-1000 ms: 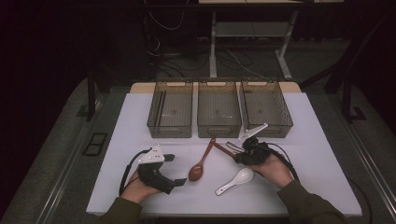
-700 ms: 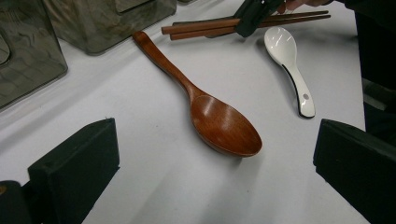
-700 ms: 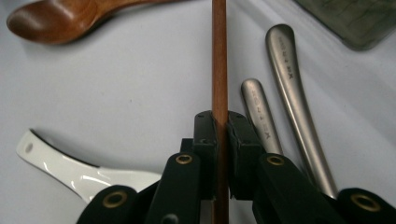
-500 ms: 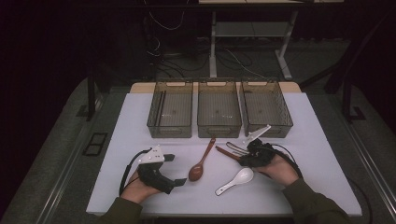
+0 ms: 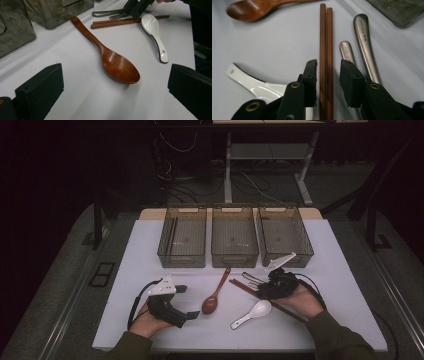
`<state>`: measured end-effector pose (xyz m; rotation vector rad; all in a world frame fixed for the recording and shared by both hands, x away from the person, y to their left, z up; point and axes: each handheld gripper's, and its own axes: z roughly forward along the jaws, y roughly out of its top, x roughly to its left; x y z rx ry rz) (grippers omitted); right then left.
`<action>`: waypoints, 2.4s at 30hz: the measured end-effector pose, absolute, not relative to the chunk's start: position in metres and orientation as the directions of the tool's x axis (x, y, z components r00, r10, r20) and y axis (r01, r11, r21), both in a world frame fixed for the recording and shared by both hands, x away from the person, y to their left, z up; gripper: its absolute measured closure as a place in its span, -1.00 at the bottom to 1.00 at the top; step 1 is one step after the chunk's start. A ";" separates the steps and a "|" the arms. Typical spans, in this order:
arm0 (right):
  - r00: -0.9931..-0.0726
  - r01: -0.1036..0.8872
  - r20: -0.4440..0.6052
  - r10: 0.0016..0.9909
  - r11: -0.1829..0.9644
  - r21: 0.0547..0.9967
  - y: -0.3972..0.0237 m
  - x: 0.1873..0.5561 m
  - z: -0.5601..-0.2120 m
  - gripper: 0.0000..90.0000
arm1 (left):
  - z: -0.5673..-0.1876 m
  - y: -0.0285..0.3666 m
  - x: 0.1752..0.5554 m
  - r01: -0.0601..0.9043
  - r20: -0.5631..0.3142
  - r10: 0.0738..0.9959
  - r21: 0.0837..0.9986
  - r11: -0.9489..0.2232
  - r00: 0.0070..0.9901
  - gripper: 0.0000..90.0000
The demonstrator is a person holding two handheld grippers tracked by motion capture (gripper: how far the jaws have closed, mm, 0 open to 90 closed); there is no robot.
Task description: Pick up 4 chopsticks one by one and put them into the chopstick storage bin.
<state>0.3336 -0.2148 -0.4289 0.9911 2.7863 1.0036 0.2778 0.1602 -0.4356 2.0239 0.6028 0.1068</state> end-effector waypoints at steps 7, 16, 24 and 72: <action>-0.807 0.546 0.189 0.560 0.583 0.602 -0.230 0.325 -0.425 0.43 | -0.435 0.160 0.278 0.371 -0.170 0.456 0.839 -0.398 0.873 -1.00; -0.807 0.539 0.169 0.566 0.588 0.604 -0.246 0.318 -0.426 0.61 | -0.435 0.159 0.278 0.373 -0.171 0.456 0.838 -0.399 0.873 -1.00; -0.813 0.537 0.168 0.557 0.609 0.583 -0.251 0.313 -0.431 0.69 | -0.436 0.159 0.278 0.373 -0.171 0.456 0.837 -0.400 0.873 -1.00; -0.815 0.506 0.068 0.576 0.648 0.570 -0.245 0.310 -0.435 0.88 | -0.436 0.158 0.278 0.367 -0.165 0.453 0.837 -0.405 0.876 -1.00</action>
